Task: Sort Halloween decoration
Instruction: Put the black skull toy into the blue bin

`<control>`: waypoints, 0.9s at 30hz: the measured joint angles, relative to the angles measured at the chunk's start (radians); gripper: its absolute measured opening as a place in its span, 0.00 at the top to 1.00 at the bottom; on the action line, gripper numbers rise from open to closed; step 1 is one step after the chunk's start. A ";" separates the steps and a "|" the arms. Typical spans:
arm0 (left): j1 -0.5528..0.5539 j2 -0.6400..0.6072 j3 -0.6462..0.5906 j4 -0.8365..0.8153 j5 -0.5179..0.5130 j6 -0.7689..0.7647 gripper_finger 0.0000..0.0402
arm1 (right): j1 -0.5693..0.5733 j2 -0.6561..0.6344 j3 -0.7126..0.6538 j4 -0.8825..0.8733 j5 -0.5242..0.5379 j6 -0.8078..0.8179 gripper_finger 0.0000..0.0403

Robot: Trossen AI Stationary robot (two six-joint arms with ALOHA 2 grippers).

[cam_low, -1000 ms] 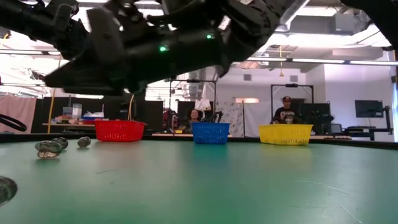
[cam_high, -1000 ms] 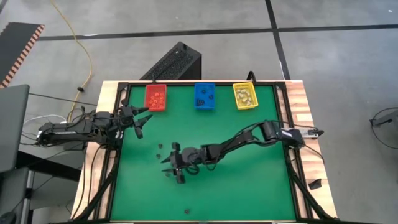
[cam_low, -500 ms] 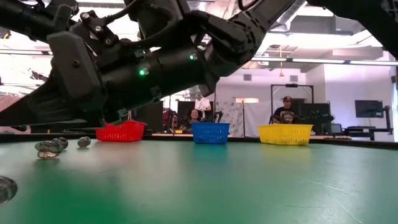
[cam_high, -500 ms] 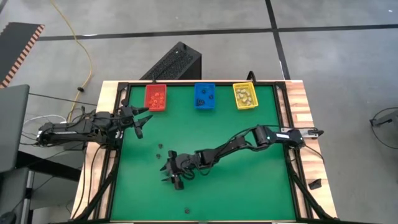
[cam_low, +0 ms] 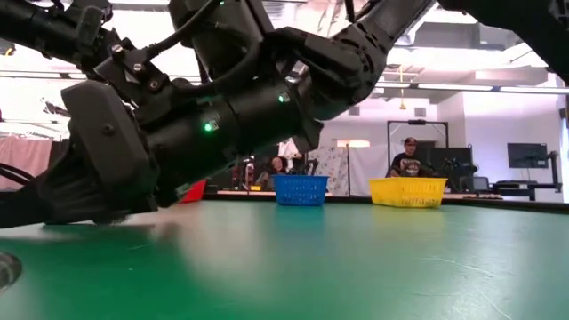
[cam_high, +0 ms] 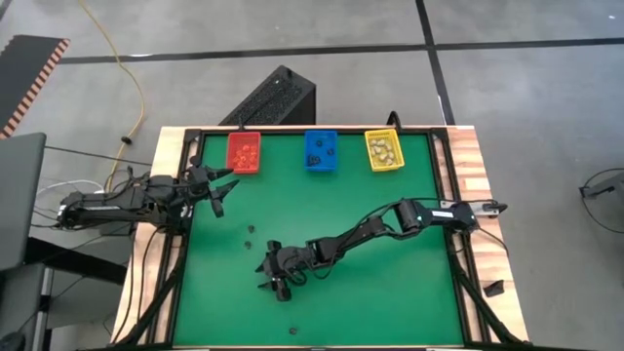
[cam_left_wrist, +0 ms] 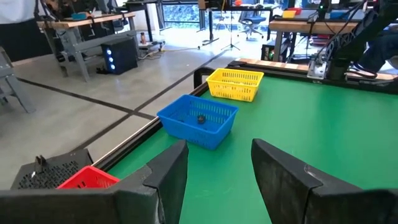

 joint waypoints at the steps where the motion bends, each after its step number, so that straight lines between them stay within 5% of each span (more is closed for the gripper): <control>1: 0.000 0.000 0.000 0.000 0.000 -0.001 0.58 | -0.002 0.001 0.000 -0.004 -0.001 0.000 0.35; 10: 0.000 0.000 0.000 -0.001 0.000 -0.002 0.58 | -0.009 0.078 0.002 0.074 0.003 0.131 0.41; 24: 0.000 0.000 0.000 -0.017 0.000 0.004 0.58 | -0.026 0.079 0.000 0.044 0.007 0.121 0.85; 27: 0.000 0.000 0.000 -0.017 0.000 0.004 0.58 | -0.026 0.075 -0.001 0.043 0.007 0.120 0.88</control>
